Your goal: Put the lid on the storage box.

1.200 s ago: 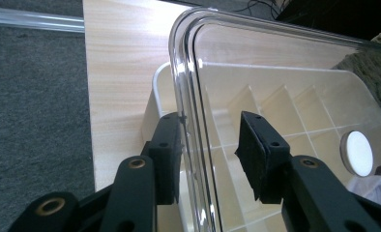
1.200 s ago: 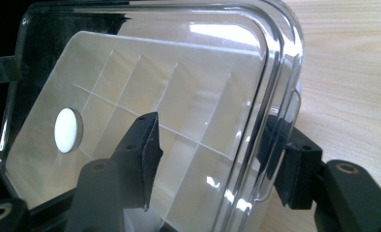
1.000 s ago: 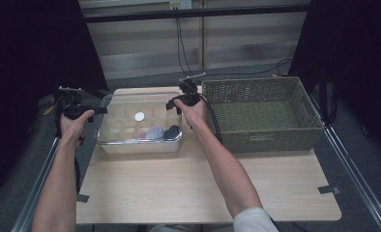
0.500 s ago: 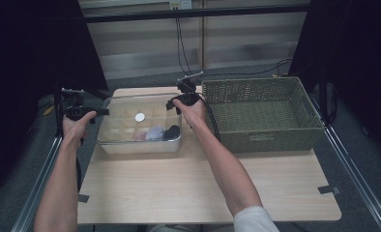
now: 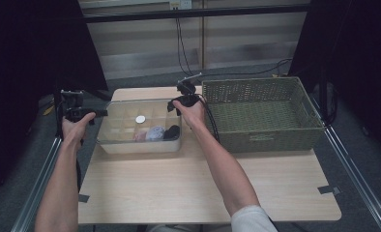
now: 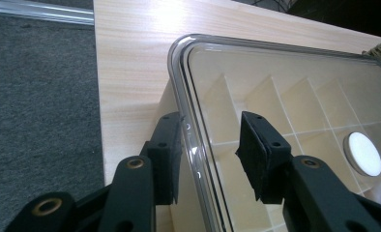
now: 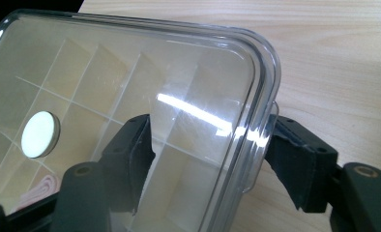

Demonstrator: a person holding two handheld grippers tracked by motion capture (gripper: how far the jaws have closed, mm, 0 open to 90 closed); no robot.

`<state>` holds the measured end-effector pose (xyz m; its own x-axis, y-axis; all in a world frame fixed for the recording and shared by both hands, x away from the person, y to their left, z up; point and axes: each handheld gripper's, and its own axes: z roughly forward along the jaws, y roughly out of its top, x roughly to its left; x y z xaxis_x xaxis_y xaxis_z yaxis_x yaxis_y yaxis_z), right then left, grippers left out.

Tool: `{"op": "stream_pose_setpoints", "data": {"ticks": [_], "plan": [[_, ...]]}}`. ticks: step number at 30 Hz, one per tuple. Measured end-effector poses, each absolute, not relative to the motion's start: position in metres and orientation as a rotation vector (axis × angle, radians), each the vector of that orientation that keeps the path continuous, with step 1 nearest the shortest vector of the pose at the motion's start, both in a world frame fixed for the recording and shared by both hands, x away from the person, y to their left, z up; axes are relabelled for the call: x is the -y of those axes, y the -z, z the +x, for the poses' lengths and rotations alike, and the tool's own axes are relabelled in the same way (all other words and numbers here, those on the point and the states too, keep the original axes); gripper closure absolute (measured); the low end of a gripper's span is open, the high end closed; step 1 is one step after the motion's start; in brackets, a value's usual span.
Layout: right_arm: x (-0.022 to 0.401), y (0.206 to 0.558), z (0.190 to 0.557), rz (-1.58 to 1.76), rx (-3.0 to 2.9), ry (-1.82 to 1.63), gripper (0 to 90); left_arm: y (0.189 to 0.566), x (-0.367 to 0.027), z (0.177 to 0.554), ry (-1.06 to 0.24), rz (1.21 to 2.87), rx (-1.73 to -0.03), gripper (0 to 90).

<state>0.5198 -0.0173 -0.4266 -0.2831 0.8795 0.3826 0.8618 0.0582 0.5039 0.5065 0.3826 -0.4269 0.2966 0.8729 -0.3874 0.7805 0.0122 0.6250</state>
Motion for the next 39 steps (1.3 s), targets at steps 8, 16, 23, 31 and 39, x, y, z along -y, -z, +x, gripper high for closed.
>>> {"op": "stream_pose_setpoints", "data": {"ticks": [8, 16, 23, 31, 39], "plan": [[0.017, 0.427, 0.518, 1.886, -2.258, -1.046, 32.8, 0.426, -0.386, 0.500, -0.166, 1.784, -1.506, 54.6], [0.021, 0.416, 0.513, 1.867, -2.222, -1.038, 27.6, 0.422, -0.389, 0.489, -0.163, 1.768, -1.504, 41.0], [0.030, 0.407, 0.508, 1.856, -2.215, -1.120, 27.1, 0.408, -0.387, 0.481, -0.196, 1.776, -1.486, 35.6], [0.041, 0.403, 0.493, 1.749, -2.240, -1.250, 24.9, 0.405, -0.384, 0.465, -0.199, 1.775, -1.446, 31.9], [0.052, 0.397, 0.476, 1.639, -2.260, -1.314, 24.5, 0.400, -0.381, 0.445, -0.247, 1.797, -1.414, 31.7]]}}
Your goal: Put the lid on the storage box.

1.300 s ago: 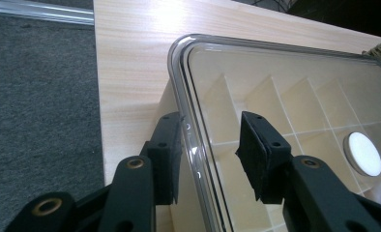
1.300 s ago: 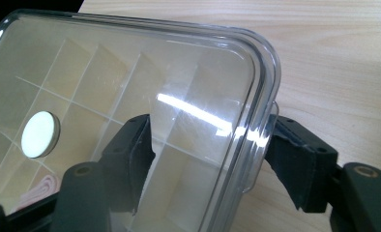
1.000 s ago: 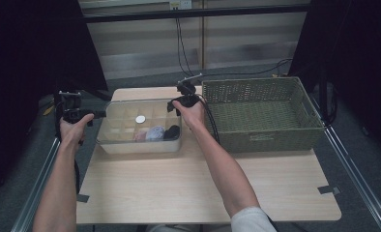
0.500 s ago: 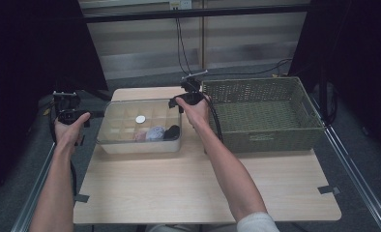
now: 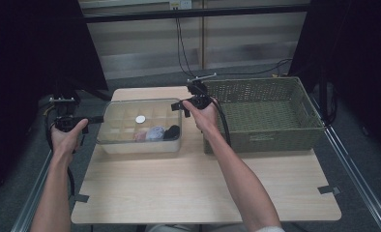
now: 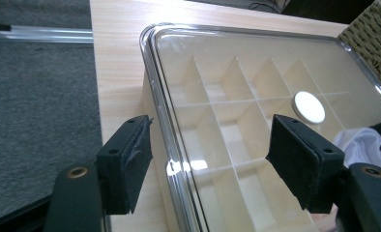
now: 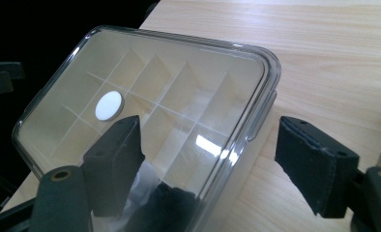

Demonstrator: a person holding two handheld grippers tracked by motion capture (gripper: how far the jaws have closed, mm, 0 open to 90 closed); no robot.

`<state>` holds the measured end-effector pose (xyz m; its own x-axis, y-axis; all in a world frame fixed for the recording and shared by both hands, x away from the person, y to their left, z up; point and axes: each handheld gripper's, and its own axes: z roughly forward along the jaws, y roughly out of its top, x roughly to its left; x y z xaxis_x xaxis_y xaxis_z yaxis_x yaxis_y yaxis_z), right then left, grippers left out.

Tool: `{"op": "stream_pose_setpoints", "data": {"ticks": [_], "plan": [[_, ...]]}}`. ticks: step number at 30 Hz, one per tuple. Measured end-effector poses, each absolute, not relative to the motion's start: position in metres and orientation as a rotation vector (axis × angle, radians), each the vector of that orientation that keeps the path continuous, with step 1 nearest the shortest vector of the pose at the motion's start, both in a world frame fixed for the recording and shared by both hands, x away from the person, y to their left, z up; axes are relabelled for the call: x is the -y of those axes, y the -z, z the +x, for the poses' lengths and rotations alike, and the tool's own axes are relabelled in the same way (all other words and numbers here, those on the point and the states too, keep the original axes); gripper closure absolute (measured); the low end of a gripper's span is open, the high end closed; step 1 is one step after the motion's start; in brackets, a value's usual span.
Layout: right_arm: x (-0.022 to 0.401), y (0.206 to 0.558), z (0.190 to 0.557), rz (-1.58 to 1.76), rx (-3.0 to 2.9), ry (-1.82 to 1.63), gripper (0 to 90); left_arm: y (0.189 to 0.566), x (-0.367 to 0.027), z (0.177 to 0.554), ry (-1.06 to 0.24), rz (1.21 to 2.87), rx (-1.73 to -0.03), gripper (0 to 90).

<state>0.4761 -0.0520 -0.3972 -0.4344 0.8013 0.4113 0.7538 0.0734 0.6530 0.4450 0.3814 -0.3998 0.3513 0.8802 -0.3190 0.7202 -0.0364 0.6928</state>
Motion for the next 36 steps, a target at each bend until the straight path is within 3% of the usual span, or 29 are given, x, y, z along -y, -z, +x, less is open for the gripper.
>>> {"op": "stream_pose_setpoints", "data": {"ticks": [7, 36], "plan": [[0.063, 0.400, 0.461, 1.580, -2.273, -1.350, 23.9, 0.407, -0.381, 0.426, -0.274, 1.781, -1.417, 31.6], [0.084, 0.385, 0.389, 1.333, -2.329, -1.449, 25.1, 0.375, -0.349, 0.339, -0.374, 1.809, -1.145, 29.9]]}}
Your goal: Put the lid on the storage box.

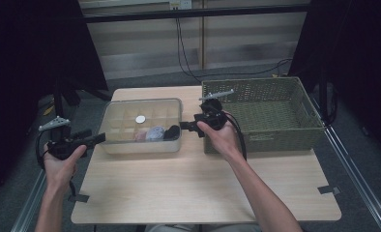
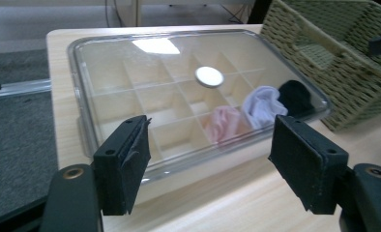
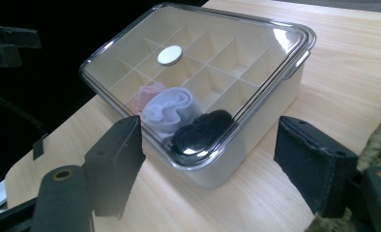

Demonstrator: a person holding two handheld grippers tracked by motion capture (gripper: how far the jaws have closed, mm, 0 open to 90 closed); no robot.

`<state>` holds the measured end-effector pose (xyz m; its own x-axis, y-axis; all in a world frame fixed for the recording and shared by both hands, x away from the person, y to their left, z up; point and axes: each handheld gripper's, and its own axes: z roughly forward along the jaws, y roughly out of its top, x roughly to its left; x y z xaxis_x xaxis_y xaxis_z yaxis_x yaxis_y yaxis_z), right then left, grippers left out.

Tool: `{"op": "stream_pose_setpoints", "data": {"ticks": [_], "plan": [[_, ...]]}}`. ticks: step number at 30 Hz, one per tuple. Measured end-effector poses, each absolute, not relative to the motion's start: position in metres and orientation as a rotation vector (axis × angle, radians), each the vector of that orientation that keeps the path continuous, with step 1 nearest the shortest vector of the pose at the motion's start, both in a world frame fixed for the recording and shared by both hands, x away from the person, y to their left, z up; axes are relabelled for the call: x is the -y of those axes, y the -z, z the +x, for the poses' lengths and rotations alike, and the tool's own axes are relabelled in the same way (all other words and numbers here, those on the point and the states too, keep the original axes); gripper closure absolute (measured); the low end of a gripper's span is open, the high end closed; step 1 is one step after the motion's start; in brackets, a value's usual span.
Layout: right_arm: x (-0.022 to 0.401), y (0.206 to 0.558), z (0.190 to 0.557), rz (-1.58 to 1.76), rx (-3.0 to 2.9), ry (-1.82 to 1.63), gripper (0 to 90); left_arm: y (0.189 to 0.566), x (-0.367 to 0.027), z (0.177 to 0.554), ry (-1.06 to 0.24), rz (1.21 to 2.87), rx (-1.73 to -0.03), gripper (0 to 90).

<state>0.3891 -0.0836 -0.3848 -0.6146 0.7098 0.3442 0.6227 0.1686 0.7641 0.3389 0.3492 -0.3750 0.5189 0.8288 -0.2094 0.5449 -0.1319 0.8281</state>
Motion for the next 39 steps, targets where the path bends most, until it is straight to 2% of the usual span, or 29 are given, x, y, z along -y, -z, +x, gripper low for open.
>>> {"op": "stream_pose_setpoints", "data": {"ticks": [11, 26, 39], "plan": [[0.104, 0.379, 0.360, 1.299, -2.299, -1.471, 26.4, 0.376, -0.317, 0.314, -0.402, 1.820, -1.050, 27.8], [0.138, 0.372, 0.316, 1.290, -2.238, -1.464, 26.7, 0.380, -0.306, 0.296, -0.389, 1.807, -1.036, 26.0], [0.180, 0.384, 0.268, 1.342, -2.177, -1.406, 26.3, 0.400, -0.288, 0.284, -0.385, 1.870, -1.023, 25.7]]}}
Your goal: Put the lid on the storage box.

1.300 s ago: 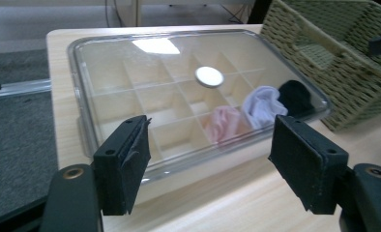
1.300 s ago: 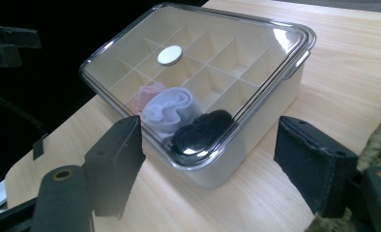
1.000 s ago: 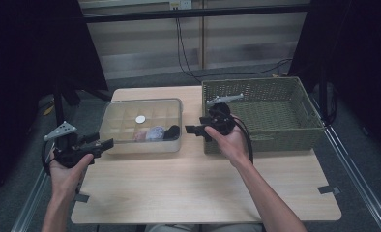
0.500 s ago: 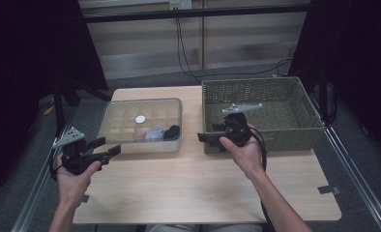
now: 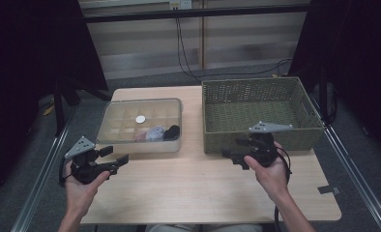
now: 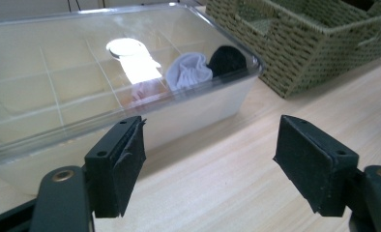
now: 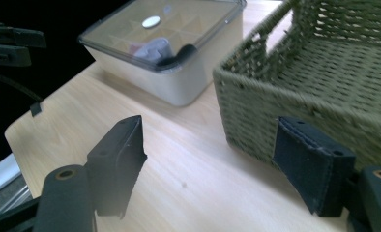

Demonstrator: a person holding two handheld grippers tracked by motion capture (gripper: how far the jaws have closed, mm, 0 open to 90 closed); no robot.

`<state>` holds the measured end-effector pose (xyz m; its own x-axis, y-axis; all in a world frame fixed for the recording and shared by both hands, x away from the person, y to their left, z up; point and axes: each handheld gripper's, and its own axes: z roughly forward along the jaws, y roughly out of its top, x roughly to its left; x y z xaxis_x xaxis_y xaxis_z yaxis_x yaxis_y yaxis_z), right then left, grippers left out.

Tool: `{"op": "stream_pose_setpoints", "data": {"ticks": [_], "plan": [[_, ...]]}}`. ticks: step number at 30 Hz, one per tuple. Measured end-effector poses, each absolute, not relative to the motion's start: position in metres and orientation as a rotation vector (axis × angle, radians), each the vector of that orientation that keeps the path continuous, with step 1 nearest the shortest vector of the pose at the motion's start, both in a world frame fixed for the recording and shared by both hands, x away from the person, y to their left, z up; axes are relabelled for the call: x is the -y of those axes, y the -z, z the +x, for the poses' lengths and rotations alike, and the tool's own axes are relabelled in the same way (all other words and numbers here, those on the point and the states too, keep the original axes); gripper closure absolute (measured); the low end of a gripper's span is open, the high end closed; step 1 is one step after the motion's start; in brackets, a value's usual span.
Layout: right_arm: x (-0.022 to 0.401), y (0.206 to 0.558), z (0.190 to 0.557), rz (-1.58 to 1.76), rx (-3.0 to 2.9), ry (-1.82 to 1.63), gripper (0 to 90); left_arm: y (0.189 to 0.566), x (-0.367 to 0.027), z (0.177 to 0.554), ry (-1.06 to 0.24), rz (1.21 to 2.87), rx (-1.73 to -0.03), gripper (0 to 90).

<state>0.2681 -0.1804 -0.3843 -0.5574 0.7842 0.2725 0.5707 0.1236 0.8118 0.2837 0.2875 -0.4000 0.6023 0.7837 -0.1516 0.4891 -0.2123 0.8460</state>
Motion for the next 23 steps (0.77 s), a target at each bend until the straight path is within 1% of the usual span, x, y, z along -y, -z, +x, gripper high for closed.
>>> {"op": "stream_pose_setpoints", "data": {"ticks": [4, 8, 12, 14, 17, 19, 23], "plan": [[0.193, 0.394, 0.255, 1.369, -2.159, -1.370, 26.3, 0.403, -0.282, 0.278, -0.378, 1.884, -1.005, 25.2], [0.206, 0.405, 0.242, 1.396, -2.125, -1.331, 26.3, 0.406, -0.279, 0.275, -0.400, 1.909, -0.999, 25.0], [0.218, 0.415, 0.231, 1.417, -2.122, -1.296, 26.3, 0.406, -0.280, 0.273, -0.394, 1.894, -0.998, 25.0], [0.226, 0.422, 0.228, 1.441, -2.112, -1.286, 26.3, 0.408, -0.279, 0.272, -0.413, 1.894, -0.998, 25.1], [0.235, 0.429, 0.224, 1.492, -2.091, -1.284, 26.2, 0.409, -0.277, 0.272, -0.408, 1.894, -0.998, 25.4], [0.240, 0.433, 0.222, 1.505, -2.083, -1.286, 26.2, 0.411, -0.274, 0.271, -0.400, 1.864, -1.001, 25.9], [0.244, 0.435, 0.222, 1.515, -2.065, -1.292, 25.8, 0.414, -0.271, 0.274, -0.419, 1.889, -0.998, 25.5]]}}
